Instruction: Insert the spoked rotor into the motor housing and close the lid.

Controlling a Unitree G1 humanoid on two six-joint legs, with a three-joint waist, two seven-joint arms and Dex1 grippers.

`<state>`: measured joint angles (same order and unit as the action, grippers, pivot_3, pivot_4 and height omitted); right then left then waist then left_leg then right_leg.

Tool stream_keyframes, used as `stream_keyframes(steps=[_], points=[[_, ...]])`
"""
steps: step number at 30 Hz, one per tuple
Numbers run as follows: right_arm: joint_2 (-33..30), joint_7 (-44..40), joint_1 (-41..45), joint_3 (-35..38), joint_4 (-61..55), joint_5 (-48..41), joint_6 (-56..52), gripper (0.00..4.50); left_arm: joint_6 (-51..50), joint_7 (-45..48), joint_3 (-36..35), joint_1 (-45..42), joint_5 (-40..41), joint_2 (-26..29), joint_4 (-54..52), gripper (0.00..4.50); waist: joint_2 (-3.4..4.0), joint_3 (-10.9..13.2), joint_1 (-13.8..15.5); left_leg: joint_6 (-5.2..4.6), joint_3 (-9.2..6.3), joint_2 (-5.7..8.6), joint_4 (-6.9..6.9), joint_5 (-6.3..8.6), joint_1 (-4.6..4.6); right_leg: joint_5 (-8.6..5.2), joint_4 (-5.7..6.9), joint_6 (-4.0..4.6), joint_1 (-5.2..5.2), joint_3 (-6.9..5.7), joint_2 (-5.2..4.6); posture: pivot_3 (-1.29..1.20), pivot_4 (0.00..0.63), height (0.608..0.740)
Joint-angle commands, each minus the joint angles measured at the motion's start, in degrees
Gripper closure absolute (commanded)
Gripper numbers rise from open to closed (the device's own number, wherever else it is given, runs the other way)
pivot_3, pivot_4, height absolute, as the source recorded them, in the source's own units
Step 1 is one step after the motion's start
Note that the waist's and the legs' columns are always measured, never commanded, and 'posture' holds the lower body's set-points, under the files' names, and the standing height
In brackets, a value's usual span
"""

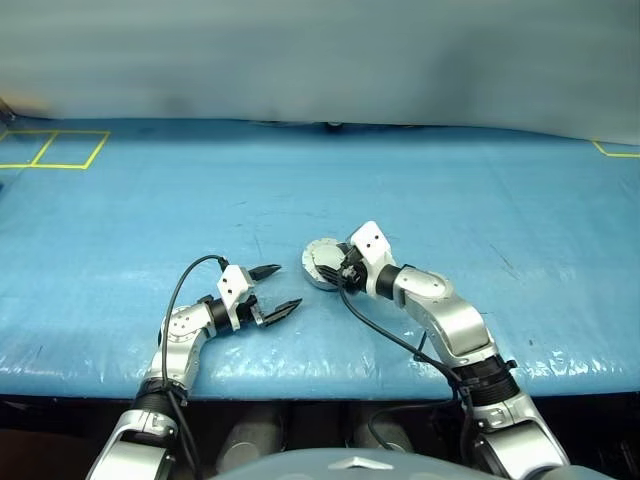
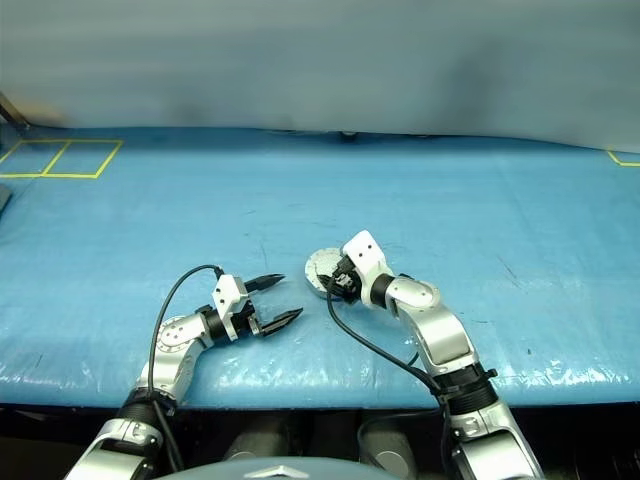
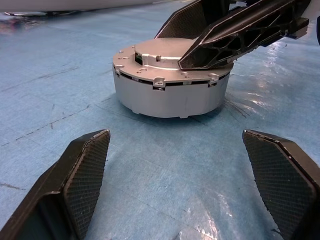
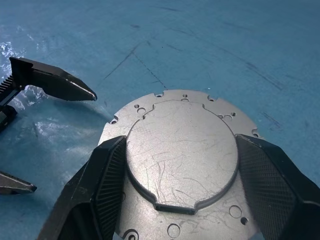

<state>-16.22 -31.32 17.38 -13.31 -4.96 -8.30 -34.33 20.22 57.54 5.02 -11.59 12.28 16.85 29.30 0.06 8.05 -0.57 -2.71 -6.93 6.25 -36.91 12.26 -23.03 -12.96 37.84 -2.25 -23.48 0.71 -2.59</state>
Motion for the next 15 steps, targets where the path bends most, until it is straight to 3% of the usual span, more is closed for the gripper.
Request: stream_keyframes(steps=[1, 15], points=[[0.35, 0.10, -1.77, 0.70, 2.42, -1.25, -4.15, 1.49, -0.01, 0.15, 0.04, 0.13, 0.52, -0.18, -1.95, 0.00, 0.00, 0.00, 0.00, 0.00, 0.00, 0.00, 0.00, 0.00, 0.00, 0.00, 0.00, 0.00, 0.00, 0.00, 0.00, 0.00, 0.150, 0.740], [-0.64, 3.60, -1.54, -3.19, 4.33, 3.26, -4.45, 1.49, -0.03, 0.19, 0.06, -0.16, 0.42, -0.10, -1.80, 0.00, -0.04, -0.06, -0.07, 0.01, -0.01, -0.02, 0.08, 0.01, 0.05, -0.03, -0.03, 0.02, 0.01, -0.01, 0.00, 0.00, 0.150, 0.740]])
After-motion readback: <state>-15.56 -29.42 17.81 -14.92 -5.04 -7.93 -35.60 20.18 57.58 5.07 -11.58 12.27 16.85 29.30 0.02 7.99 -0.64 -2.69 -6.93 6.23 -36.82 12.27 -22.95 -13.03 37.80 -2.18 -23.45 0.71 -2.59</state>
